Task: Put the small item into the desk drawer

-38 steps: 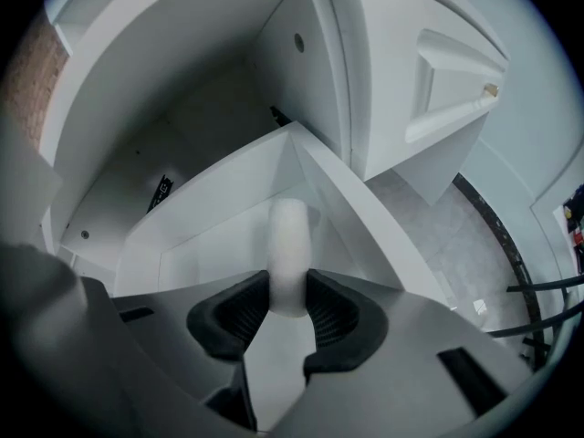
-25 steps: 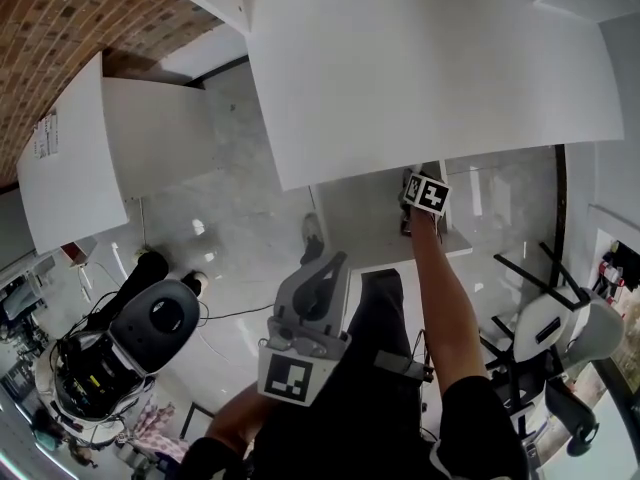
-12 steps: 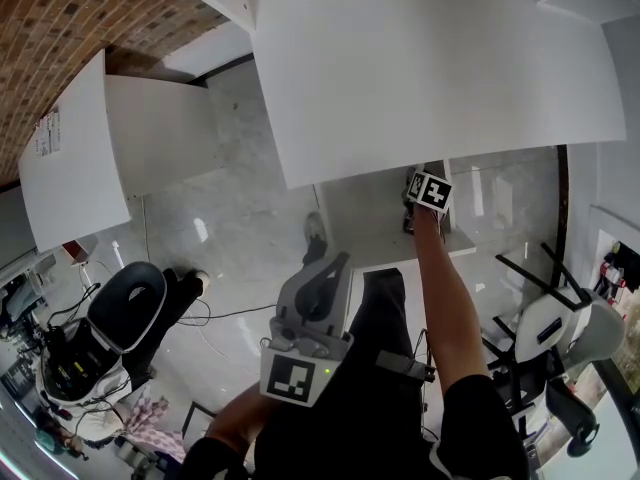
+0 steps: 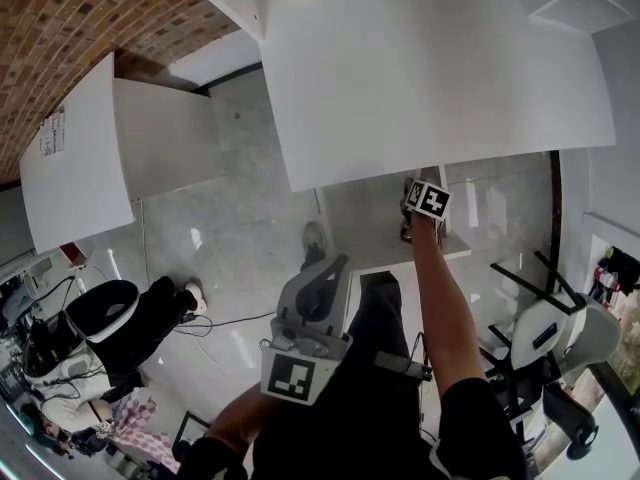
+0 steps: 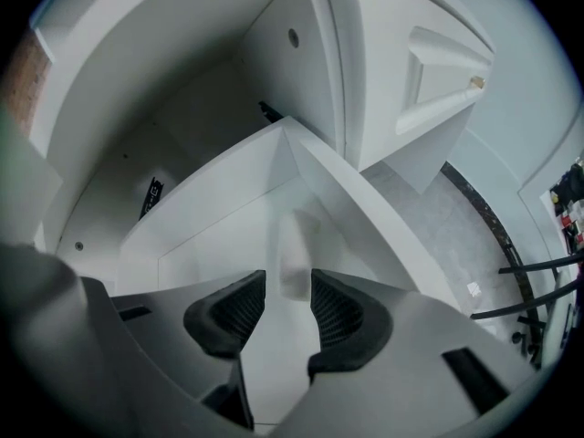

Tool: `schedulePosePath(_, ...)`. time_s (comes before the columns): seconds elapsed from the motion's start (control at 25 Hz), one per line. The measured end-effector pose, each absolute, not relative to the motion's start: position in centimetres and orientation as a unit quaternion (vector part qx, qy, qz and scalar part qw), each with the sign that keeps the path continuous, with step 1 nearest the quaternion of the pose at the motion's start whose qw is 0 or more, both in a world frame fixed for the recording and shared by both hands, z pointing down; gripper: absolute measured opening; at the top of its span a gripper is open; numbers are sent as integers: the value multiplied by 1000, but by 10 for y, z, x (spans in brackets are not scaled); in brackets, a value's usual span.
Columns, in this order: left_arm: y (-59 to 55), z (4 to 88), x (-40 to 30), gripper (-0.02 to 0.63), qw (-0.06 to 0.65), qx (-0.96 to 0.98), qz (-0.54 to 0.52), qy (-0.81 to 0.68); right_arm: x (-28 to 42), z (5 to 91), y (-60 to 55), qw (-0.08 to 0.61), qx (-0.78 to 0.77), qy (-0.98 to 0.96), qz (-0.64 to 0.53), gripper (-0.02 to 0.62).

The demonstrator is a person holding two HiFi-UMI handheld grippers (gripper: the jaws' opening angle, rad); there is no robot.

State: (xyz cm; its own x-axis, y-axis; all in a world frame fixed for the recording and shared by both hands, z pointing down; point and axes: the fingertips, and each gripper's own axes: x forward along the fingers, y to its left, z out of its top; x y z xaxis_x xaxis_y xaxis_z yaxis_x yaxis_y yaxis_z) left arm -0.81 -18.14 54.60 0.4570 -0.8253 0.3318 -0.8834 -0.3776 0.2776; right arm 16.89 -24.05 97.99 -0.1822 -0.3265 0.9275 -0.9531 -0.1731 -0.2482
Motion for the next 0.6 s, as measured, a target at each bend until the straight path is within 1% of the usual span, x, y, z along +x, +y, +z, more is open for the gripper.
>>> schedulePosePath(0.4, -178, 502, -23, 23, 182, 837, 41, -514, 163, 934, -225, 277, 568, -574, 521, 163)
schedulePosePath(0.6, -170, 482, -29, 23, 176, 841, 27, -511, 160, 898, -224, 261, 571, -587, 511, 126)
